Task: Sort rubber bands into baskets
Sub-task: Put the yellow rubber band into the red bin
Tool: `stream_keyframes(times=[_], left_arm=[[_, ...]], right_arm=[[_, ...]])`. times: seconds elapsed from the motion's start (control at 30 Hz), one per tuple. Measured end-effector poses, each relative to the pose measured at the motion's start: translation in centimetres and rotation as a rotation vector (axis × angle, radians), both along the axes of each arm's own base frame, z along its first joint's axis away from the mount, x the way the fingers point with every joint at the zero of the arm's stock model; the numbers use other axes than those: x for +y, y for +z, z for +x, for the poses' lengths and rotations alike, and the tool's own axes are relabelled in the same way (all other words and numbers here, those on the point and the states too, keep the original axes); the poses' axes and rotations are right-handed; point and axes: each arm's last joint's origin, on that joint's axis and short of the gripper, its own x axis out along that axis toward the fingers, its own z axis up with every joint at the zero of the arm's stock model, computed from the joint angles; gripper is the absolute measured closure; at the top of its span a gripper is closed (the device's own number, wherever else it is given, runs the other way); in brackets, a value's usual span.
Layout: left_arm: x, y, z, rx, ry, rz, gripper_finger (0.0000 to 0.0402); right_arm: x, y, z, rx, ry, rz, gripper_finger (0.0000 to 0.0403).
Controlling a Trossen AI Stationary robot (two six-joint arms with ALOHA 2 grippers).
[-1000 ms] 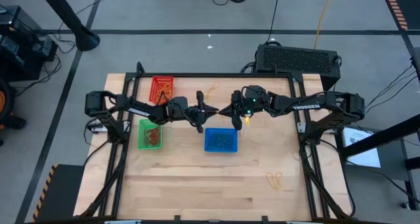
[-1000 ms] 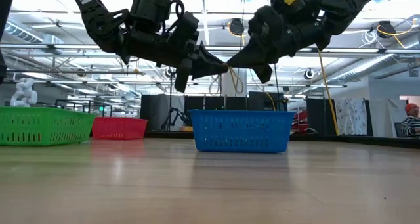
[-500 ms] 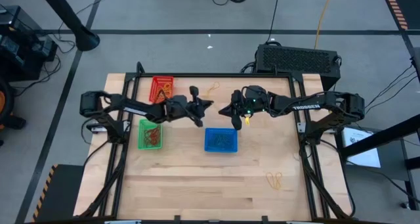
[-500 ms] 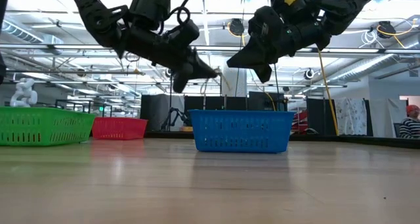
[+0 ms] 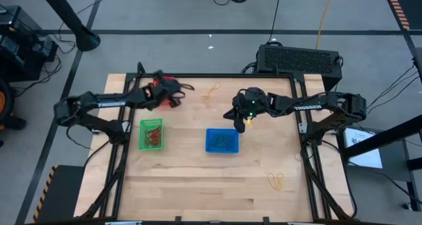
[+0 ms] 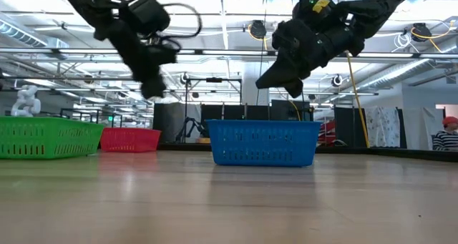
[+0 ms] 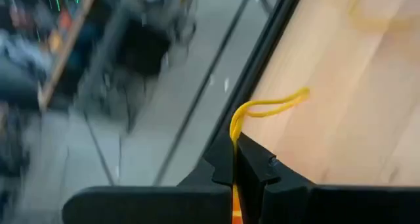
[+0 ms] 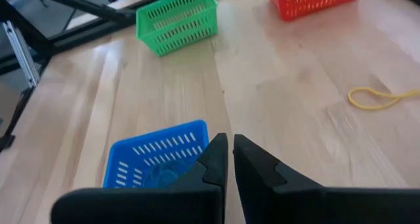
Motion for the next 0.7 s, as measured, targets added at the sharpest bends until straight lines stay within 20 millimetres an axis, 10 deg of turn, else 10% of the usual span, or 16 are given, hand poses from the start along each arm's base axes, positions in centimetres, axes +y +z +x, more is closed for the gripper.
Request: stream_keyframes(times=[0.3,0.7], left_arm=[[3.2,-0.5,-5.0,-0.005,0.302,-0.197,0.0401],[4.2,-0.7,-5.7,-0.088,0.379,-0.247,0.0364]], right_arm=[[0.1,-0.3,-0.1,0.030,0.005,0.011,0.0384],[0.1,-0.3,-0.1,0.029,0.005,0.011,0.0385]])
